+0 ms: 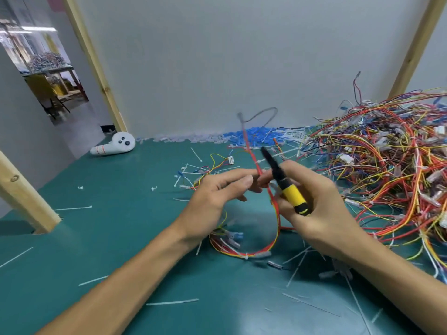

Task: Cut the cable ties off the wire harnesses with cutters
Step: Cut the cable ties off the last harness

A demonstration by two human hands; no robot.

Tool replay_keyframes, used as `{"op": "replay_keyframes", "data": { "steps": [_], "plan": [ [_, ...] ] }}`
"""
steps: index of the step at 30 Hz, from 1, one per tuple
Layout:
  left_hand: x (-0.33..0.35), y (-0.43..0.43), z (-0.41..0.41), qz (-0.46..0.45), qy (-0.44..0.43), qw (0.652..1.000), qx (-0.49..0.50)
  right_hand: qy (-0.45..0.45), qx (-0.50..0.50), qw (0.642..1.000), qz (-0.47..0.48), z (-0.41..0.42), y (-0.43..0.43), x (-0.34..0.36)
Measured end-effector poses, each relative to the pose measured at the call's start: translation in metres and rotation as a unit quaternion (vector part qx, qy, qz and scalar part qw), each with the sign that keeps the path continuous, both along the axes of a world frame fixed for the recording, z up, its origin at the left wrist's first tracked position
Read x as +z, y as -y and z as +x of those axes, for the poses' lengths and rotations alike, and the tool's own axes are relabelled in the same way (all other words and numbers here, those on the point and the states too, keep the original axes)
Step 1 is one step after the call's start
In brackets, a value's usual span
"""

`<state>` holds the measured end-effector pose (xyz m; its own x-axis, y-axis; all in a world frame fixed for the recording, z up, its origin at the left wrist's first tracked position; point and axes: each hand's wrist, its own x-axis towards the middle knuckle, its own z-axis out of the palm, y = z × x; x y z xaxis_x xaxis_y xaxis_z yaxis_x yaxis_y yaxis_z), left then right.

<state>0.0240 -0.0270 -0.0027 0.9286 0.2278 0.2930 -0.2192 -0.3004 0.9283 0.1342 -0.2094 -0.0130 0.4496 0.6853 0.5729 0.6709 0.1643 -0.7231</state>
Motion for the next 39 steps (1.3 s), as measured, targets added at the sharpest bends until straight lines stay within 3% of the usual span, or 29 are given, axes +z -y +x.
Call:
{"op": "replay_keyframes", "data": {
  "steps": [7,11,15,20,26,33,39],
  "plan": [
    [-0.004,-0.005,0.008,-0.259,-0.002,0.966,0.020,0.110,0.037,0.992,-0.041,-0.006,-0.004,0.002],
    [-0.001,-0.012,0.005,-0.345,0.019,0.938,0.003,0.096,0.036,0.994,-0.041,-0.012,-0.004,0.003],
    [0.001,-0.018,0.002,-0.315,0.058,0.947,0.028,0.020,-0.036,0.998,-0.051,-0.010,-0.004,0.000],
    [-0.001,-0.014,0.003,-0.275,0.118,0.953,0.034,0.036,-0.104,0.990,-0.092,-0.003,-0.004,-0.001],
    [0.000,-0.007,0.002,-0.234,0.123,0.964,0.029,0.085,-0.109,0.985,-0.099,-0.006,-0.002,0.003],
    [0.001,-0.005,0.001,-0.225,0.125,0.966,0.027,0.019,-0.067,0.994,-0.083,-0.006,0.001,0.000],
    [-0.001,-0.008,0.001,-0.241,0.133,0.961,0.016,0.022,-0.087,0.992,-0.089,-0.004,0.000,-0.001]
  ]
}}
